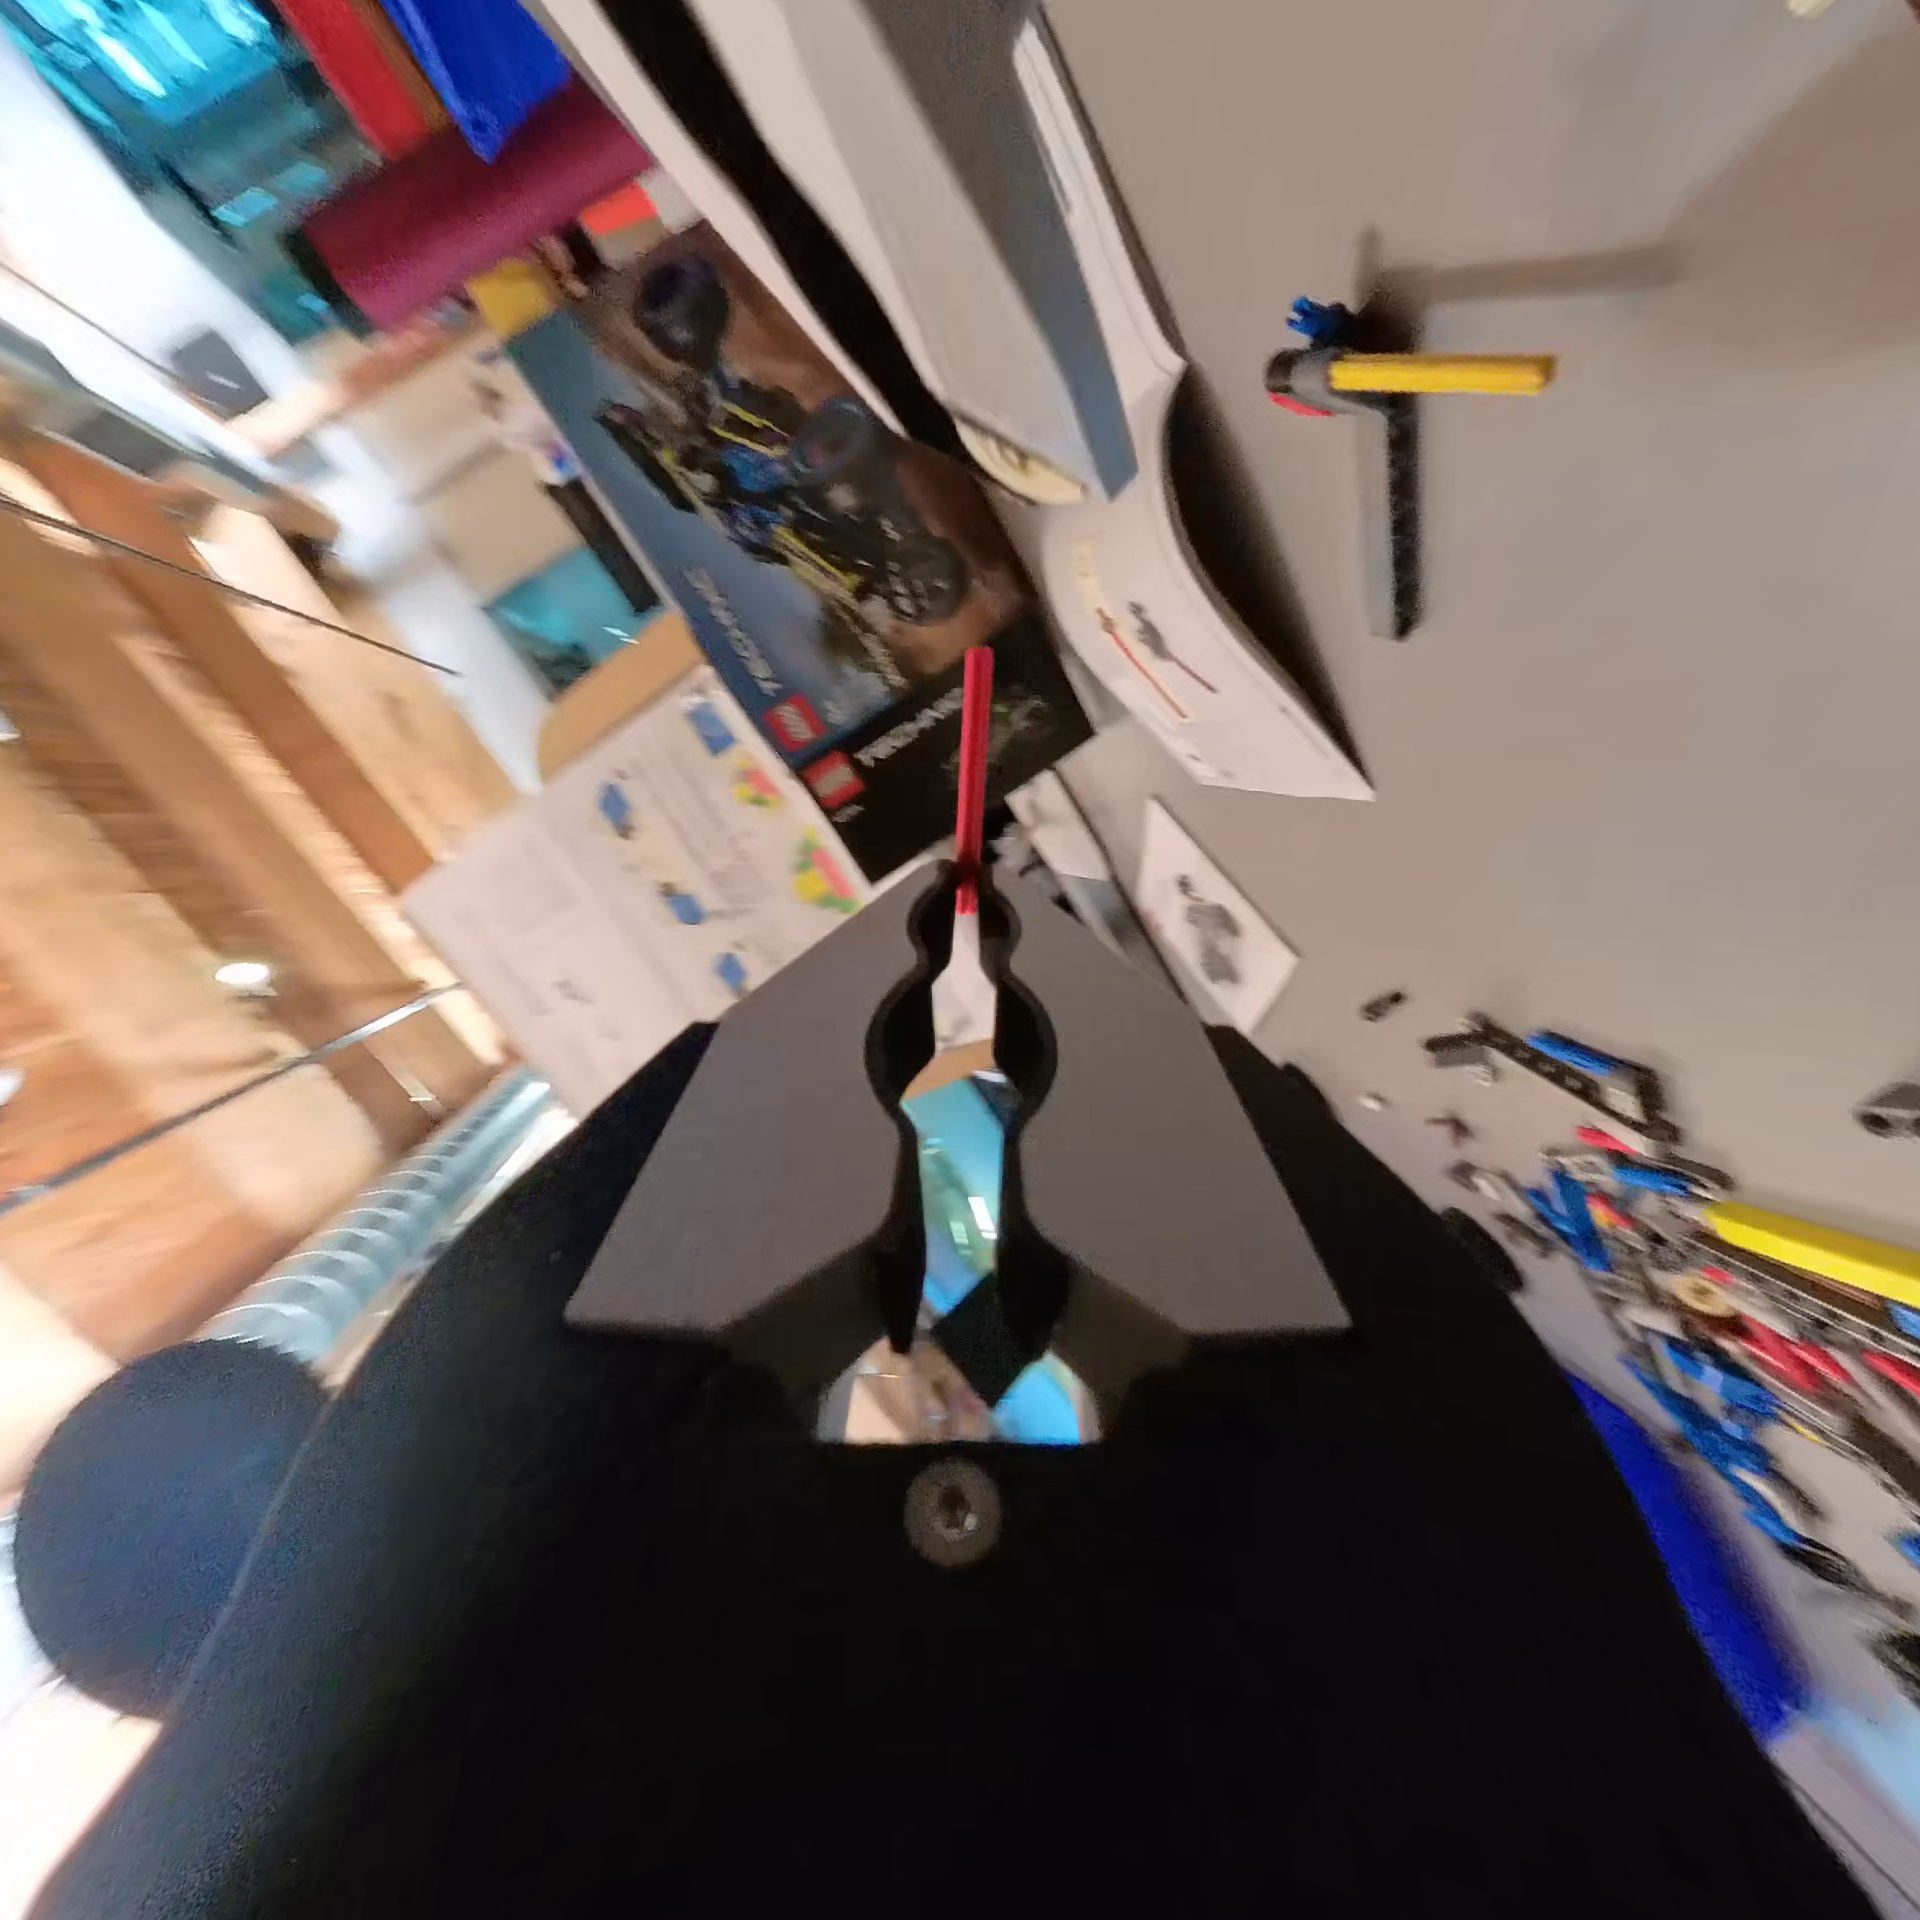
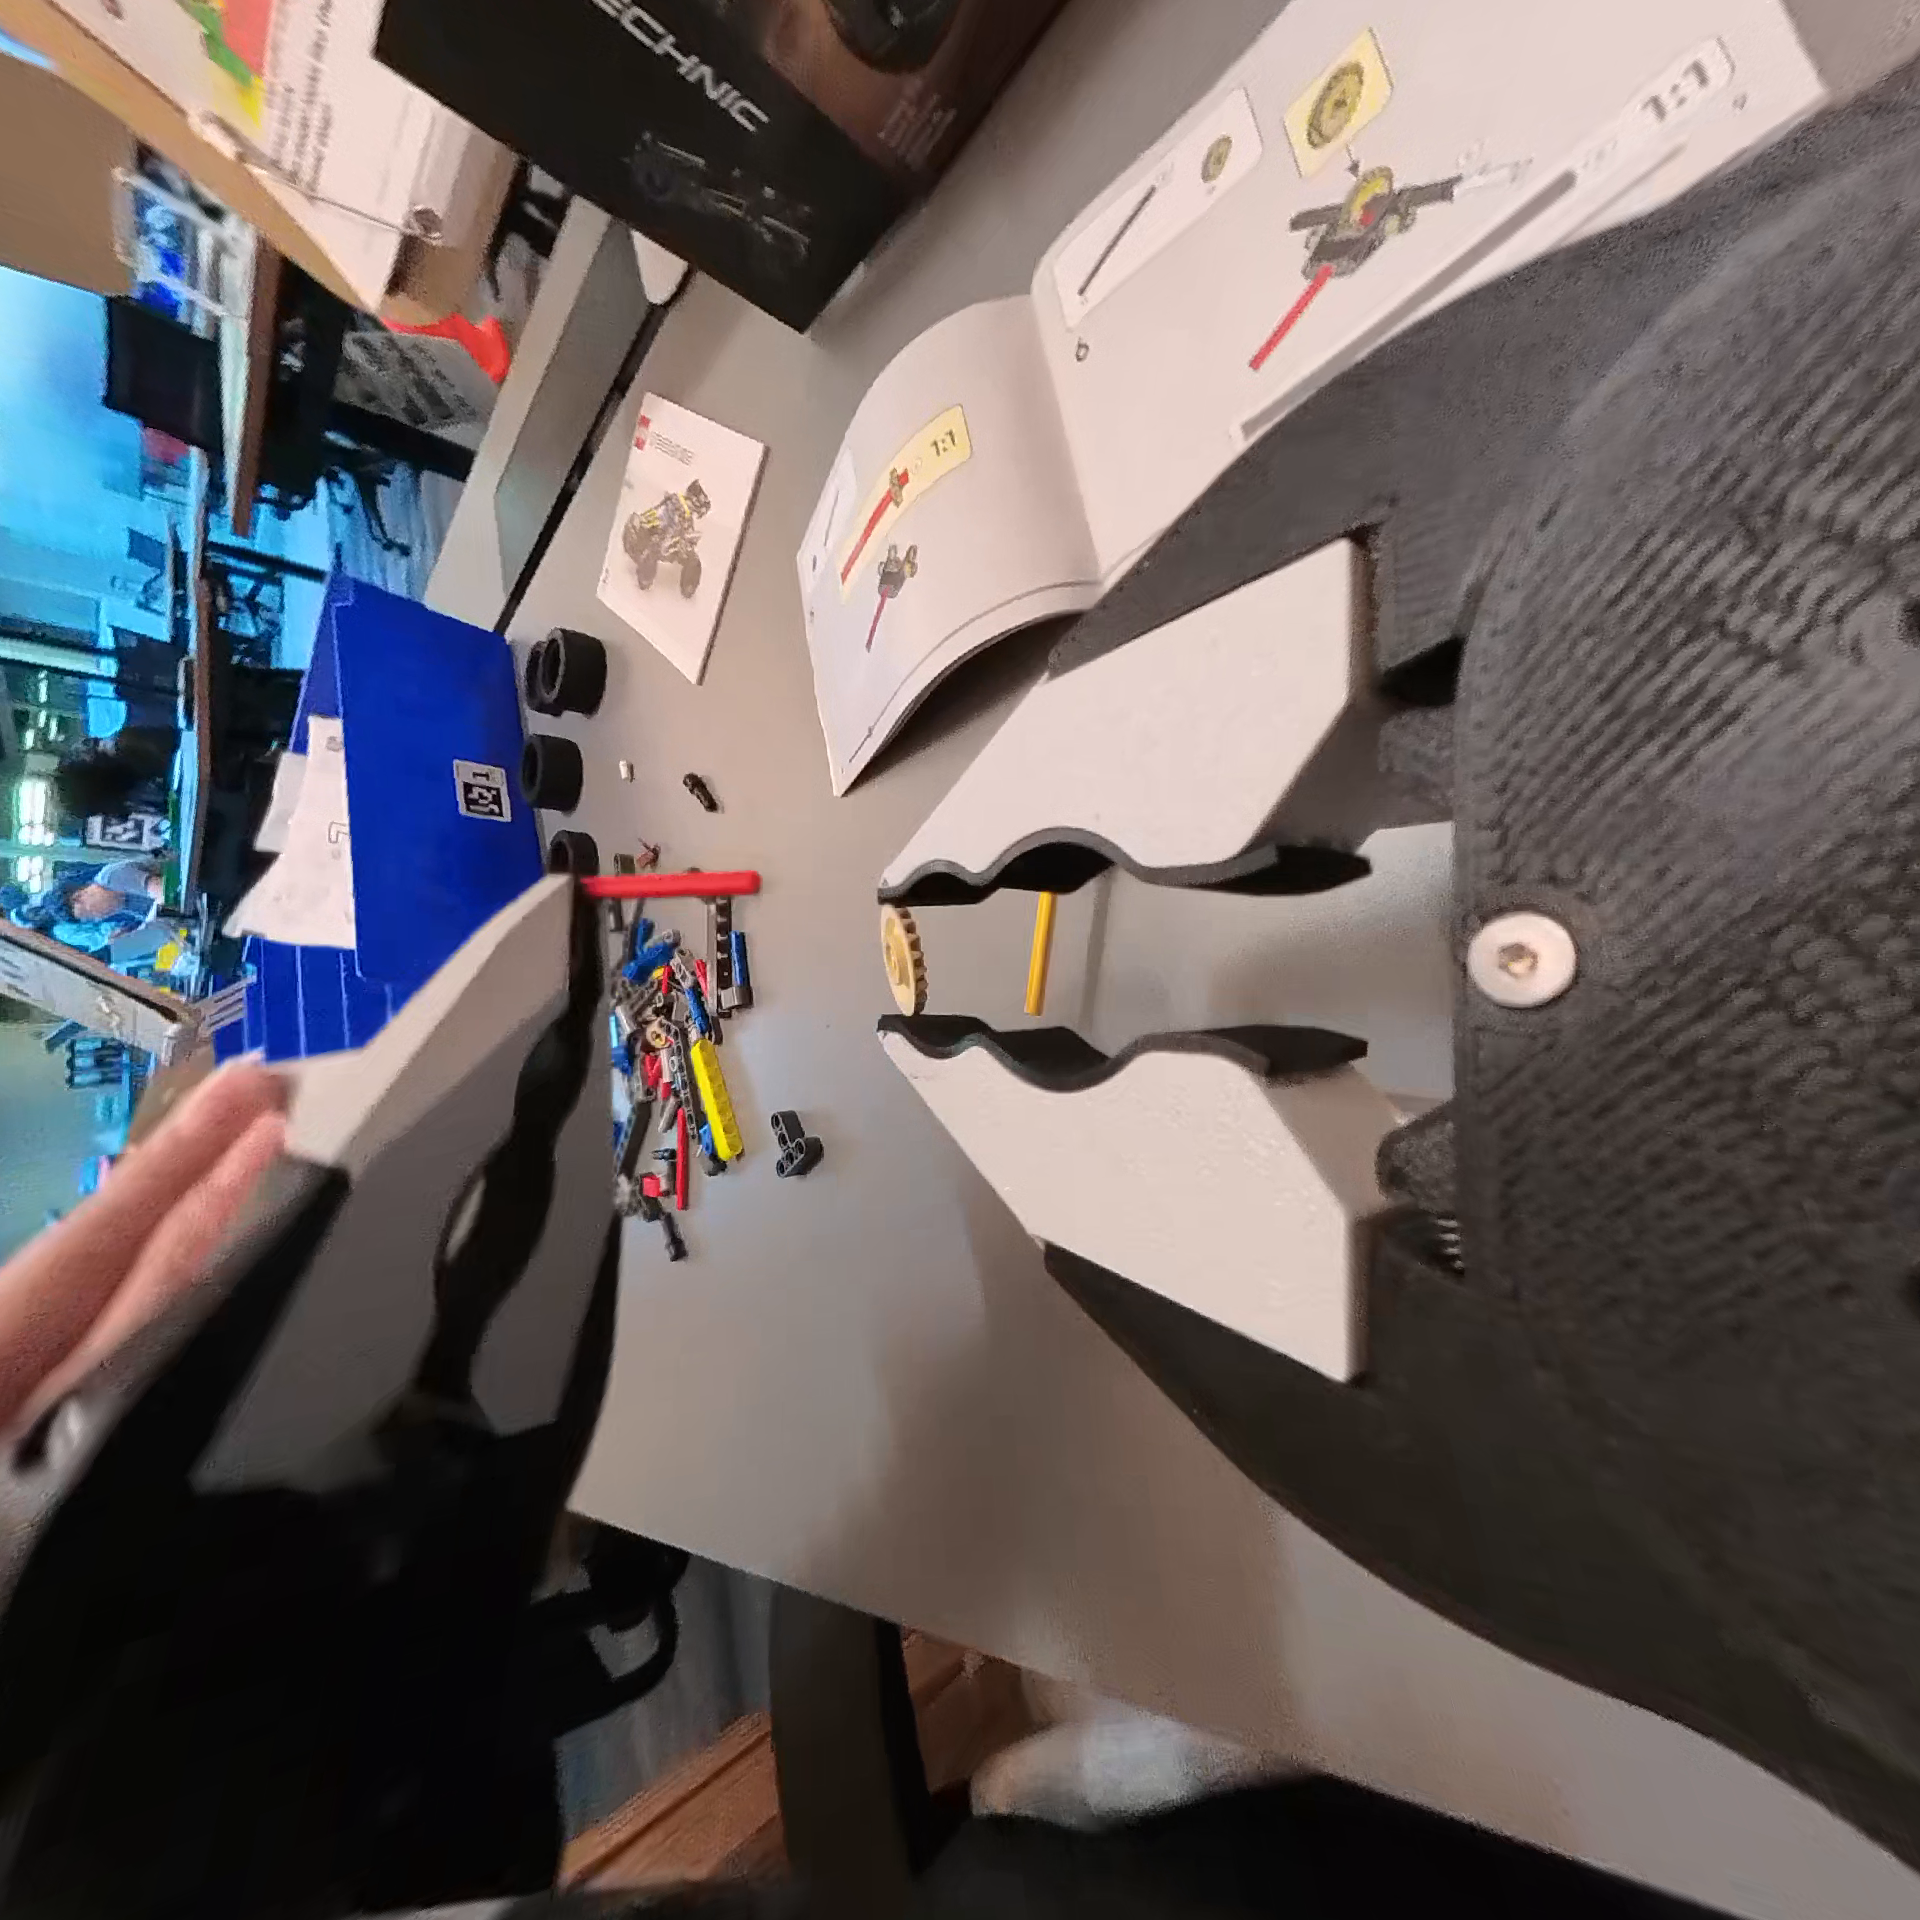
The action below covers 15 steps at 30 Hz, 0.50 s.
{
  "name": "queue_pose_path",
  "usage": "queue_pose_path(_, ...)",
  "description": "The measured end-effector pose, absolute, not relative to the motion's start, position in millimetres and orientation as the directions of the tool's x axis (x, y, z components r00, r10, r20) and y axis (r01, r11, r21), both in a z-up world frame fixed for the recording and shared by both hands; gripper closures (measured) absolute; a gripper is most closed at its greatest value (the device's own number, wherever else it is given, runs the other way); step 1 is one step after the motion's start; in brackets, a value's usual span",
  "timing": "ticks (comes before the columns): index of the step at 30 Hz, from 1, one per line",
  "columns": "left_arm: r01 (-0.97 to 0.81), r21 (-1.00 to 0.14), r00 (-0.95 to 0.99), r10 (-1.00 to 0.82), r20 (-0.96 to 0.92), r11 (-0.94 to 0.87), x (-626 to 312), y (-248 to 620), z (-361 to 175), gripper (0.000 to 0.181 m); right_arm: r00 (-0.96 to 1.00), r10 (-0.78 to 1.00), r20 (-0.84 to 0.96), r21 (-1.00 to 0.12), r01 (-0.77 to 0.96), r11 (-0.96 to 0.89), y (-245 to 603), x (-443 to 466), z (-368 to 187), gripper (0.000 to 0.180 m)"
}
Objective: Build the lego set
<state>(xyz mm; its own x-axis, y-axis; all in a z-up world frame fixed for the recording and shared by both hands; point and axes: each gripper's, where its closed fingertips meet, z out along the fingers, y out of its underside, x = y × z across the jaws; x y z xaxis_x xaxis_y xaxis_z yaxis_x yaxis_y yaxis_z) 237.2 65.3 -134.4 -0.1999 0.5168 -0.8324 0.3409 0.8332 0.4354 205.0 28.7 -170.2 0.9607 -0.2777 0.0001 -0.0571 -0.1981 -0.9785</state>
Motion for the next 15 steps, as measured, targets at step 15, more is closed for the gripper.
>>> queue_pose_path(15, 0.394, 0.622, 0.075, 0.65, -0.756, 0.677, 221, 36, -127, 0.179, 0.959, -0.266, -0.096, -0.987, -0.128, -0.103, 29, 207, -164, 0.16)
